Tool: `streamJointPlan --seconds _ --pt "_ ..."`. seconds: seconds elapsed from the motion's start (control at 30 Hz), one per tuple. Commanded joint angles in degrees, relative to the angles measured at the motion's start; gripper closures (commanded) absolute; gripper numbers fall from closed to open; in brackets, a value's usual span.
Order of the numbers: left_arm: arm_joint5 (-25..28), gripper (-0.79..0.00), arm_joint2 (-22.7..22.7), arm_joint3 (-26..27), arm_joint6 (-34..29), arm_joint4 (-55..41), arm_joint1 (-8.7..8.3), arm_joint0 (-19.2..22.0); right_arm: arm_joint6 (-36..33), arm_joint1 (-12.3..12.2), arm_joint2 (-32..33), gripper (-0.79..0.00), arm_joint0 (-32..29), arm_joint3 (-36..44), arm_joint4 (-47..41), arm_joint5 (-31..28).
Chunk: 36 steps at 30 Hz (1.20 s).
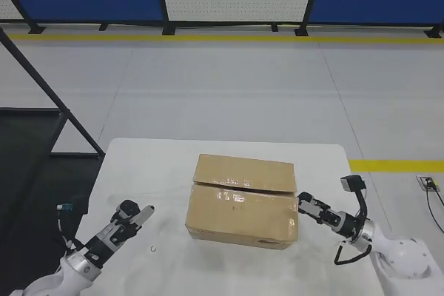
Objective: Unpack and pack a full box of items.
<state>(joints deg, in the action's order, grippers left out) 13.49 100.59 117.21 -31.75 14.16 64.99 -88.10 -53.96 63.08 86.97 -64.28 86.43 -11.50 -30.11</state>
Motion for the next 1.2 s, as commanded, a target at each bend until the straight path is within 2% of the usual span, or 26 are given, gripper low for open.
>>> streamJointPlan --seconds 0.0,0.17,0.37,0.47,0.6,0.77,1.0,1.17 --pt "-0.15 -0.785 -0.27 -0.08 0.14 0.08 -0.03 0.15 -1.98 -0.15 0.14 -0.785 0.21 -0.17 -2.77 -0.53" --pt "-0.72 -0.785 -0.92 -0.17 0.35 0.23 -0.12 0.69 -6.88 -0.67 0.91 -0.785 -0.35 0.90 -7.84 -1.74" --pt "-1.32 -0.785 -2.03 -0.32 -1.01 0.84 -0.32 1.91 -16.00 -1.46 2.24 -0.785 -2.55 4.32 -16.60 -4.21" --pt "-1.43 -0.785 -2.75 -0.33 -1.74 1.21 -0.42 2.49 -17.57 -2.09 2.79 -0.785 -4.33 8.61 -17.89 -2.65" --pt "-1.37 -0.785 -3.97 -0.76 -4.09 2.95 -0.66 3.44 -18.33 -3.18 3.32 -0.785 -7.65 14.35 -16.73 -1.90" --pt "-0.15 -0.785 -5.61 -1.51 -10.06 6.59 -1.20 4.13 -17.18 -4.57 2.83 -0.785 -11.36 17.54 -12.93 -3.05" --pt "1.39 -0.785 -7.02 -2.99 -15.78 11.11 -1.91 4.88 -14.89 -6.31 -0.11 -0.785 -13.36 16.67 -9.73 -5.34" --pt "1.57 -0.785 -7.72 -3.91 -20.16 10.27 -2.35 5.79 -14.20 -7.32 -2.19 -0.785 -13.05 14.78 -9.62 -6.03"
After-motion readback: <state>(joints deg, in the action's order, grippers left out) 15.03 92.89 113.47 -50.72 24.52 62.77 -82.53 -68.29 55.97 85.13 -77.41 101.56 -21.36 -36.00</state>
